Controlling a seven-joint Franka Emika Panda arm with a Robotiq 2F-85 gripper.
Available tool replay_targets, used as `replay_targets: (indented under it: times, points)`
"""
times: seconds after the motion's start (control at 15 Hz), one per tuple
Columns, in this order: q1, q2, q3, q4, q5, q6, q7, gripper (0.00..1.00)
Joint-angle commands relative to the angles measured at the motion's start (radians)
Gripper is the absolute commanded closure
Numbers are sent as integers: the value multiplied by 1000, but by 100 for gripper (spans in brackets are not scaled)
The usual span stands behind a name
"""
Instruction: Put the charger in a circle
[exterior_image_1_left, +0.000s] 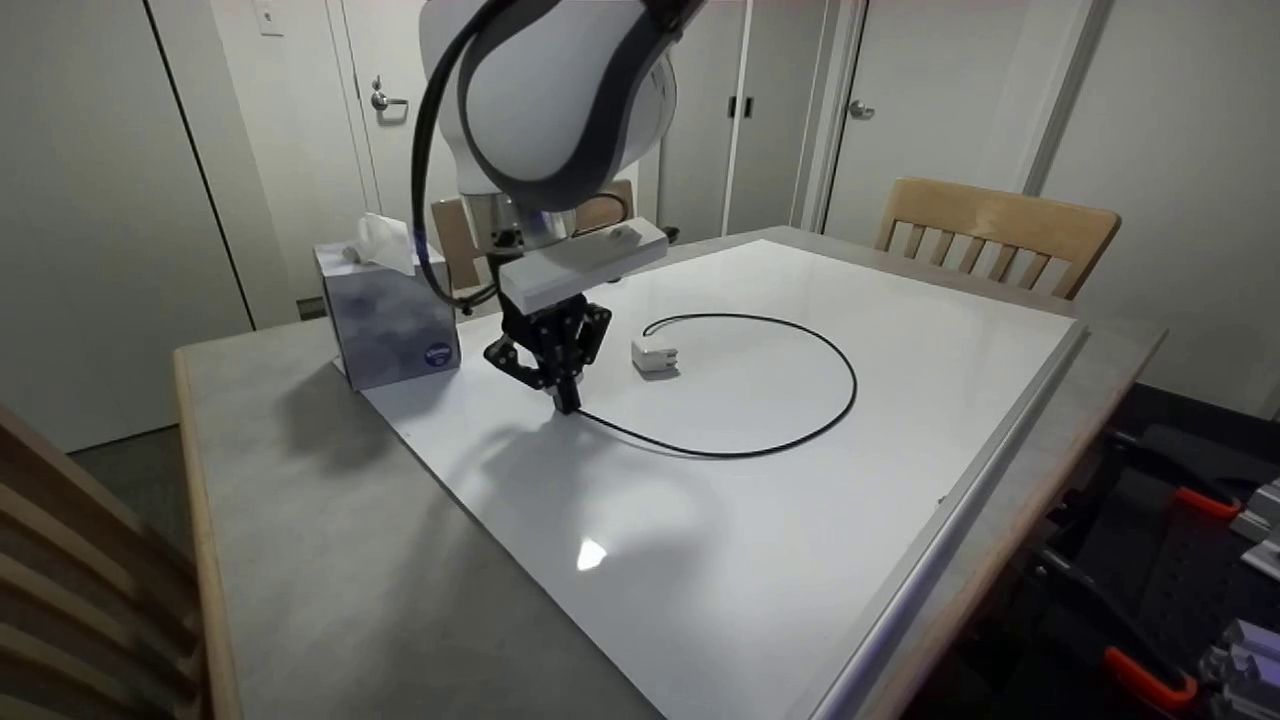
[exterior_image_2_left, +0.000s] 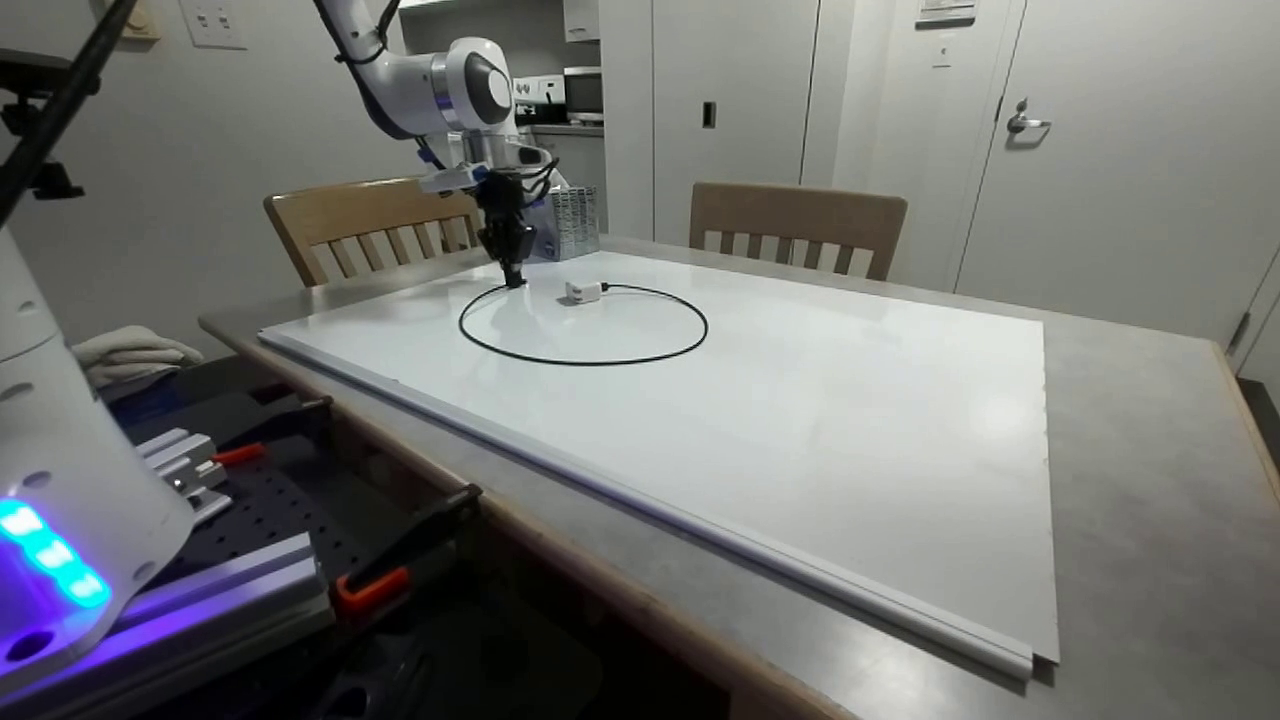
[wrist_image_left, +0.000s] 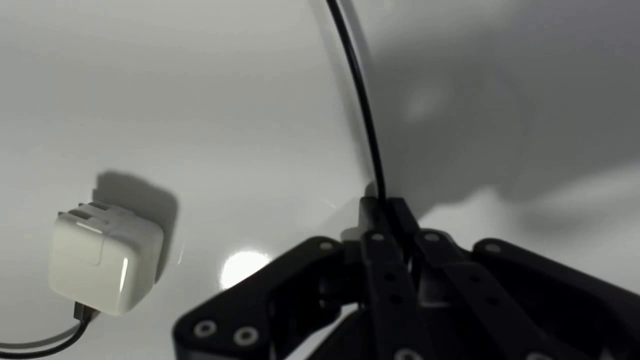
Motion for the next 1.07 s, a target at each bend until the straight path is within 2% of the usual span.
replay_targets:
  times: [0.0,0.2,0.4,0.47,0.53,0.67,0.73,1.0]
  points:
    - [-12,-19,-32,-41,-17,116,59,98]
    - [-23,-36,-75,-66,-12,218,122,98]
    - [-71,-32,-92,-82,45,324,191,98]
    - [-110,-25,-68,-83,79,332,168,98]
    - [-61,-6,-93,-38,38,287,173,93]
    - [-94,-5,-89,-48,62,304,170,93]
    - [-102,-5,-87,-51,65,307,169,98]
    - [-46,-6,-163,-40,63,268,359,98]
